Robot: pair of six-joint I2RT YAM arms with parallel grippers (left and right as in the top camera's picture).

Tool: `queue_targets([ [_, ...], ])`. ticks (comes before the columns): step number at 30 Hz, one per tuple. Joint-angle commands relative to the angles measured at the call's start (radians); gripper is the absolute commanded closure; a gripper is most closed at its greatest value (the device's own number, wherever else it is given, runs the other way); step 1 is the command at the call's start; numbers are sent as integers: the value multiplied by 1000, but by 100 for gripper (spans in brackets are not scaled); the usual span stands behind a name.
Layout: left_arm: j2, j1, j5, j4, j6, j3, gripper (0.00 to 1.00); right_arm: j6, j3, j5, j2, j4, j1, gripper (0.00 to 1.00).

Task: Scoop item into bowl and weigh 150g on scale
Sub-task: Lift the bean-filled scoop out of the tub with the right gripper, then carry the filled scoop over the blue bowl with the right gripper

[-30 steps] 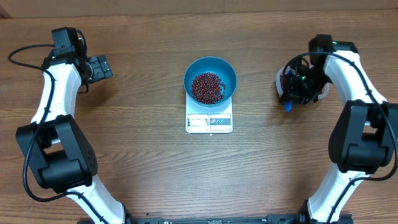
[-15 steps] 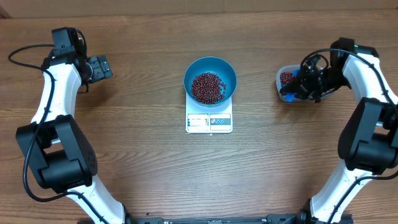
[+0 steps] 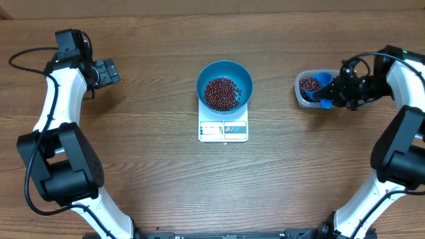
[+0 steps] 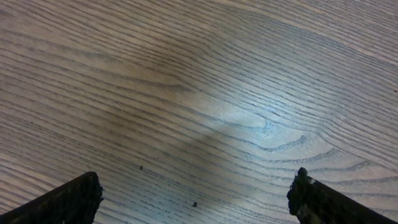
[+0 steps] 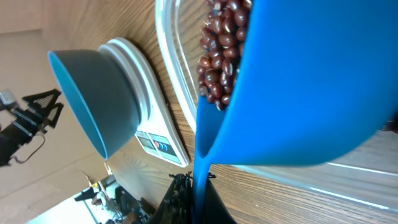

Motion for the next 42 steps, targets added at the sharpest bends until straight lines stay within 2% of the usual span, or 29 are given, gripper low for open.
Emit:
queue_targets([
  [1, 0, -3, -13, 4, 5, 9, 1, -138, 37, -60, -5, -19, -19, 96],
  [8, 0, -3, -13, 4, 5, 9, 0, -203, 37, 17, -5, -57, -34, 96],
  [14, 0, -3, -13, 4, 5, 9, 0, -243, 50, 8, -5, -92, -74, 96],
  [16, 0, -3, -13, 4, 5, 9, 1, -296, 72, -37, -5, -117, -84, 96],
  [28, 0, -3, -13, 4, 5, 9, 0, -341, 415, -101, -5, -298, -79, 96],
  [34, 0, -3, -13, 4, 5, 9, 0, -332, 482, -159, -5, -293, 3, 96],
  [42, 0, -3, -13, 4, 5, 9, 0, -269, 480, -145, -5, -178, 281, 96],
])
